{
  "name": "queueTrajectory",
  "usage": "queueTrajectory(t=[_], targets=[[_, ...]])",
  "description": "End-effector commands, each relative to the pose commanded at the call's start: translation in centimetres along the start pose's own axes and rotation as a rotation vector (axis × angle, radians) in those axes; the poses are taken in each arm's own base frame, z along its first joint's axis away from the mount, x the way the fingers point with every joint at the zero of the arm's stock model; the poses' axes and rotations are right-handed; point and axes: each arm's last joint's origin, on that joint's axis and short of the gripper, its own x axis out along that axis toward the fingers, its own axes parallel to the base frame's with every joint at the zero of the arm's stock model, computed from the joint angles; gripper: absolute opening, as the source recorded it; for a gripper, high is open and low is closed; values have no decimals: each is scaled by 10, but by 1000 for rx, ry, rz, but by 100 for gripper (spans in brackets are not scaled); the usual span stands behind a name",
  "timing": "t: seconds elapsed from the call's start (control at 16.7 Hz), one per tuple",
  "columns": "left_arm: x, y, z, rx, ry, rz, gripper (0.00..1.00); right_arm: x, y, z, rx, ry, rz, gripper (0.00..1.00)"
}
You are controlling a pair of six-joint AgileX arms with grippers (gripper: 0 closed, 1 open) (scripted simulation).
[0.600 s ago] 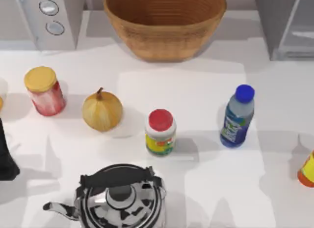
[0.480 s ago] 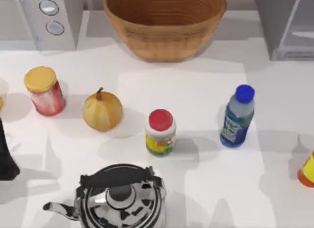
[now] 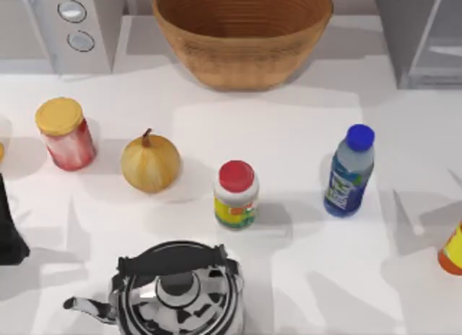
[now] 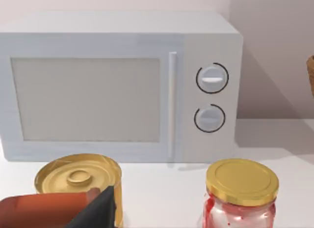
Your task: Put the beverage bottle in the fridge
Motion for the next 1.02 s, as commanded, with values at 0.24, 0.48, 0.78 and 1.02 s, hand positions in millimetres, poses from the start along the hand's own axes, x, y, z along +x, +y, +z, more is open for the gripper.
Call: queueTrajectory(t=[0.24, 0.48, 0.78, 1.02], targets=[[0, 0, 0, 0, 0, 0, 100, 38, 2, 2, -38, 28, 183, 100], [0, 0, 0, 0, 0, 0, 100, 77, 2, -29, -48, 129, 304, 100], [0, 0, 0, 0, 0, 0, 100, 98, 11, -80, -27, 254, 418, 100], [0, 0, 0, 0, 0, 0, 100, 99, 16, -104, -1, 333, 465, 100]])
